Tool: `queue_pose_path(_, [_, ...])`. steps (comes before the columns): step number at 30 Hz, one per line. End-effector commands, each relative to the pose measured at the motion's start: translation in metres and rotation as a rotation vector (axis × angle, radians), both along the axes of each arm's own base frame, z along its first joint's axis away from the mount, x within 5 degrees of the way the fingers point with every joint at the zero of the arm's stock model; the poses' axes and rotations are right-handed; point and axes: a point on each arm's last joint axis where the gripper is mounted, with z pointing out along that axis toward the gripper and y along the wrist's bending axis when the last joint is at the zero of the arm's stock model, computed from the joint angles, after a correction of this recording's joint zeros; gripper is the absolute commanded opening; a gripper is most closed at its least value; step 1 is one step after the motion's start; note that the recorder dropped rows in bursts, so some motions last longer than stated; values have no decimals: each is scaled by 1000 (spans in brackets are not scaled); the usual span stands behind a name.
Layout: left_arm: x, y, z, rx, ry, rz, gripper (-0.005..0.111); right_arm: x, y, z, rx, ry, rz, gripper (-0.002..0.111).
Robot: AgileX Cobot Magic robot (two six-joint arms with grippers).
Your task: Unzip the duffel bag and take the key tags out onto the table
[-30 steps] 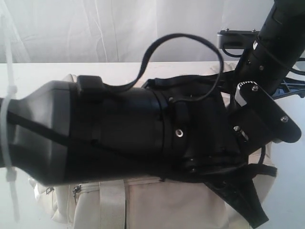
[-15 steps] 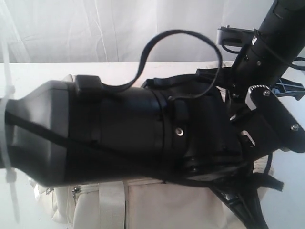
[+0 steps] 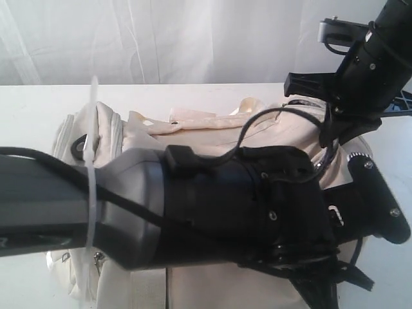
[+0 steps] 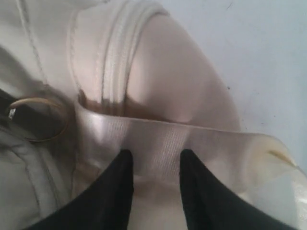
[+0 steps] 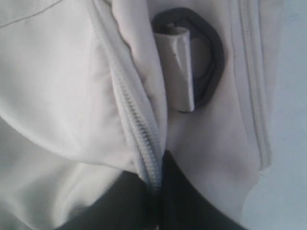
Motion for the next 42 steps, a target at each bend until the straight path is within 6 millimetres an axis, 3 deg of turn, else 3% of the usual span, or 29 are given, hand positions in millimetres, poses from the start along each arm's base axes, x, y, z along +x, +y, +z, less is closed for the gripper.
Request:
queue_pose_path(1, [20,11,1,36,-69,155,39,4,-5,6,-7,-54,-18,0])
queue_pose_path(6, [32,16,5,24,-143,238,39,5,-6,6,-28,-63,-15,0])
queue_pose_path(11, [33,15,8,18,-174,223,39,5,-8,6,-44,-70,-13,0])
queue_pose_path(17, [29,2,13,-116,-159,124,40,5,-8,6,-44,-70,-13,0])
queue_pose_path(19, [30,2,14,-114,-170,118,52,5,-8,6,-44,-70,-13,0])
queue_pose_path(21, [30,1,13,-112,-170,118,74,5,-8,6,-44,-70,-13,0])
queue_pose_path(22, [30,1,13,-118,-171,112,77,5,-8,6,-44,-70,-13,0])
queue_pose_path(29, [37,-3,23,-223,-254,148,72,5,-7,6,-40,-68,-13,0])
queue_pose_path(32, [45,0,23,-262,-232,213,72,5,-7,6,-40,-68,-13,0])
queue_pose_path(42, [39,-2,18,-303,-94,269,70,5,-7,6,-40,-68,-13,0])
